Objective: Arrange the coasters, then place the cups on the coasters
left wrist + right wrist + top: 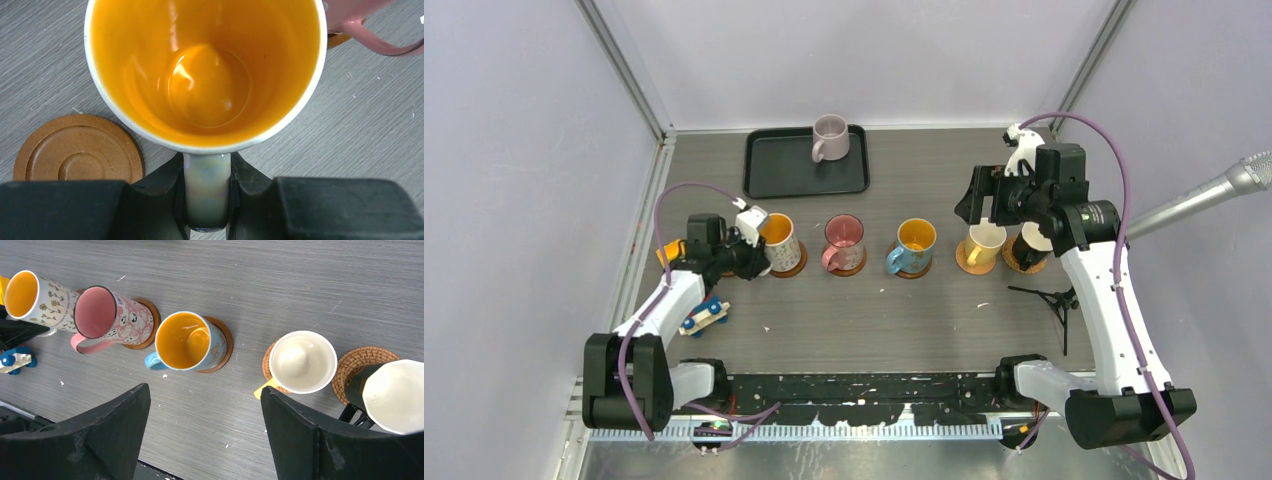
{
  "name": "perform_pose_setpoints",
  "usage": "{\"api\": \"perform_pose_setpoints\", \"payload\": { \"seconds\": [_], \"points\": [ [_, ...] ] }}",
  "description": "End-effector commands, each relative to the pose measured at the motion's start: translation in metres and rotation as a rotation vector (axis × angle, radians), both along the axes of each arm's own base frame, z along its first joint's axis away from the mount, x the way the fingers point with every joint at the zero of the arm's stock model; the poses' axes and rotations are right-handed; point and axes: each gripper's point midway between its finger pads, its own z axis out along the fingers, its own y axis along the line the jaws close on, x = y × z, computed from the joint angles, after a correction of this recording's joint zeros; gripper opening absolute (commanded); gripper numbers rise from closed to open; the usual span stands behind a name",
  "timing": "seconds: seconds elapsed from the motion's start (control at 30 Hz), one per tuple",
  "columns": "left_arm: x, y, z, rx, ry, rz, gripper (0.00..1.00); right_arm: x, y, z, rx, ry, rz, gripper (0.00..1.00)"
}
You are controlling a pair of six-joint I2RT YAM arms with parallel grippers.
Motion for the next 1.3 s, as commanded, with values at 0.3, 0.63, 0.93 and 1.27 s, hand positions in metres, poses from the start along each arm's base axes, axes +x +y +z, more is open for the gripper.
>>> {"api": "perform_pose_setpoints", "payload": {
  "seconds": [0.3,0.63,0.93,1.27],
  "points": [
    [0.032,-0.012,0.031,0.007,-0.227,-0.087,0.18,-0.002,-0.001,0.016,0.002,-0.047,-0.010,0.85],
    [-0.002,-0.013,0.026,0.049,-0.179,-0.185,0.55,-0.001,-0.001,0.015,0.000,-0.048,-0.010,0.85],
    [-0.041,-0.019,0.037,0.043,-0.151,-0.278,0.52,0.000,-0.001,0.012,-0.004,-0.049,-0.004,0.85],
    [-0.005,-0.005,0.046,0.055,-0.066,-0.113,0.54,0.004,0.002,0.011,0.005,-0.048,0.006,0.85]
  ]
}}
